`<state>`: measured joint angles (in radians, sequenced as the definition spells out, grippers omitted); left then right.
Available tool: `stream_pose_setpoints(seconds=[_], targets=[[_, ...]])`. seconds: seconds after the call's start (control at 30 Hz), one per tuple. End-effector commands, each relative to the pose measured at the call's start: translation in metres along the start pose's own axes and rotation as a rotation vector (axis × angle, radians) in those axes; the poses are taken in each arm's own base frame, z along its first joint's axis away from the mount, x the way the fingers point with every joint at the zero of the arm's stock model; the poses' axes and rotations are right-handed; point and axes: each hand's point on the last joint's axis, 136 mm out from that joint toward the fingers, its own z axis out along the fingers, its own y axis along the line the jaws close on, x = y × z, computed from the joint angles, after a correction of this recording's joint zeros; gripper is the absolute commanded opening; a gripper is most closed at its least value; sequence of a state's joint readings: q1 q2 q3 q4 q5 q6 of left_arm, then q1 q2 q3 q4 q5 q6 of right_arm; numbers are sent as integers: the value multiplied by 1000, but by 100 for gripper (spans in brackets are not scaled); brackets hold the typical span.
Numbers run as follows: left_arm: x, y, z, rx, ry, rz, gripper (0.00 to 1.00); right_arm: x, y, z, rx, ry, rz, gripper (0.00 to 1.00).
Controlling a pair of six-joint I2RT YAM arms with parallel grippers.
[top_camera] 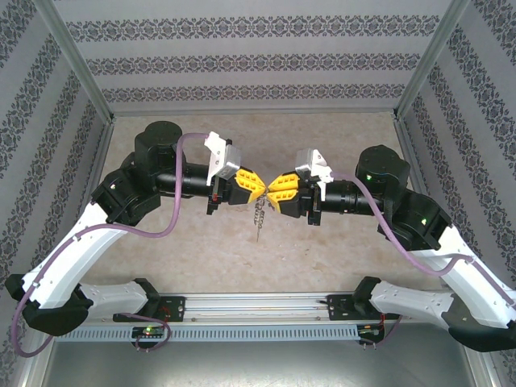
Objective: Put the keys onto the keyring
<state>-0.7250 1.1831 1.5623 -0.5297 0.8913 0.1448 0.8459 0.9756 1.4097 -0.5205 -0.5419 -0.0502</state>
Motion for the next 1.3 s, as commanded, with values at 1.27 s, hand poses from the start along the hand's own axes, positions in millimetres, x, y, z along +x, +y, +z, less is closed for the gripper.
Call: stream_pose_setpoints(seconds=[1.27], targets=[[-10, 9, -7, -55, 10, 74, 7, 4, -19, 1, 29, 93, -29, 0]])
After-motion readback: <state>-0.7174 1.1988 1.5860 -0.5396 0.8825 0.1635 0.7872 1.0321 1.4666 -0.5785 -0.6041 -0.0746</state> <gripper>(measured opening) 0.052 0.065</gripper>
